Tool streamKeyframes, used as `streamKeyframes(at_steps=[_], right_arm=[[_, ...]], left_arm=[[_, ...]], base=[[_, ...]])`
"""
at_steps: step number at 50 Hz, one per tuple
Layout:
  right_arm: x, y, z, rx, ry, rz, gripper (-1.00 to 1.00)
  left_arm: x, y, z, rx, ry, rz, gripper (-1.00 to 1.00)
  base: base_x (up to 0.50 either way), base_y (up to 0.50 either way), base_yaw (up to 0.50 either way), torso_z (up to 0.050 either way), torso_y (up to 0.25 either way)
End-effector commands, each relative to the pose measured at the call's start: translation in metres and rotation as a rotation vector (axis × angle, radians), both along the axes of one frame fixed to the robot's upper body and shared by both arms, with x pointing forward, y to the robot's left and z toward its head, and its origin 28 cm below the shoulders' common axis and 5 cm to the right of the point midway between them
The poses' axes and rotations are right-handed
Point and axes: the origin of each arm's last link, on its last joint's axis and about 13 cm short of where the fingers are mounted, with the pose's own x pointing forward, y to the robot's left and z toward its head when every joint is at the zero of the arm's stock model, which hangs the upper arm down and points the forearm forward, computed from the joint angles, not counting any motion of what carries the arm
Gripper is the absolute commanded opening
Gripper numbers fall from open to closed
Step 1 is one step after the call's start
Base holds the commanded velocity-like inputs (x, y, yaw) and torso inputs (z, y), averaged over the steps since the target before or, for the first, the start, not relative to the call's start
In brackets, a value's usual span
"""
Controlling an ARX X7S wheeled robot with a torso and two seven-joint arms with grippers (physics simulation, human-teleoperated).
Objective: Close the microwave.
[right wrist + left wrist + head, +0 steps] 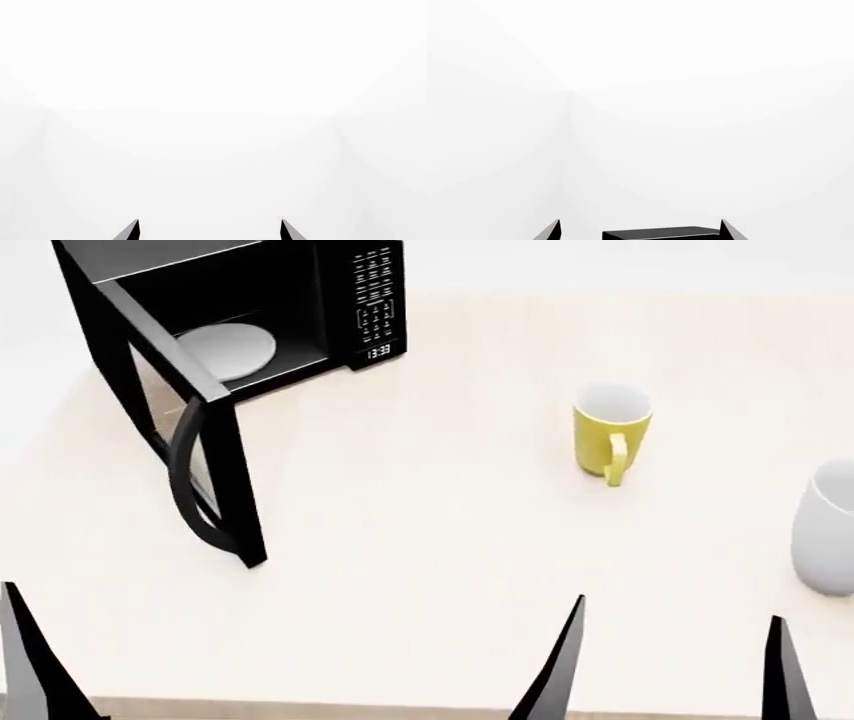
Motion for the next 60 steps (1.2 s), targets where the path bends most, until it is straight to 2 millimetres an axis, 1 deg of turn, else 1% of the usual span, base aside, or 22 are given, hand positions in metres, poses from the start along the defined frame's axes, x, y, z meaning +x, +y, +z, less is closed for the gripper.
streamKeyframes(at_steps=[1,18,25,28,32,49,60], right_arm=[[0.0002,-0.0006,-0.0005,-0.010,0.000,-0.005,1.00],[0.0006,0.0004,-0.0014,-0.021,0.004,0.000,1.00],[-0.0009,0.0036,-0.0005,-0.039,-0.003,0.025,1.00],[-0.0015,0.0049,0.0022,-0.034,0.006,0.064,1.00],[0.0002,0.0042,0.0018,-0.017,0.041,0.071,1.00],[-0.0019,0.0058,0.0017,-0.071,0.017,0.058,1.00],[-0.0015,0.0059,0.0007,-0.076,0.016,0.056,1.00]], left_arm=[[0.0001,0.0004,-0.0005,0.005,0.000,0.004,1.00],[-0.0003,-0.0013,-0.0017,0.005,0.006,-0.003,1.00],[-0.0005,-0.0015,-0.0025,0.008,0.008,-0.005,1.00],[-0.0003,-0.0015,-0.0029,0.008,0.008,-0.006,1.00],[-0.0003,-0.0014,-0.0027,0.008,0.008,-0.005,1.00],[-0.0009,-0.0015,-0.0029,0.007,0.006,-0.004,1.00],[-0.0009,-0.0017,-0.0029,0.007,0.007,-0.005,1.00]], base=[[0.00,0.50,0.00,0.000,0.000],[0.00,0.50,0.00,0.000,0.000],[0.00,0.05,0.00,0.000,0.000],[0.03,0.00,0.00,0.000,0.000],[0.50,0.00,0.00,0.000,0.000],[0.50,0.01,0.00,0.000,0.000],[0.50,0.06,0.00,0.000,0.000]])
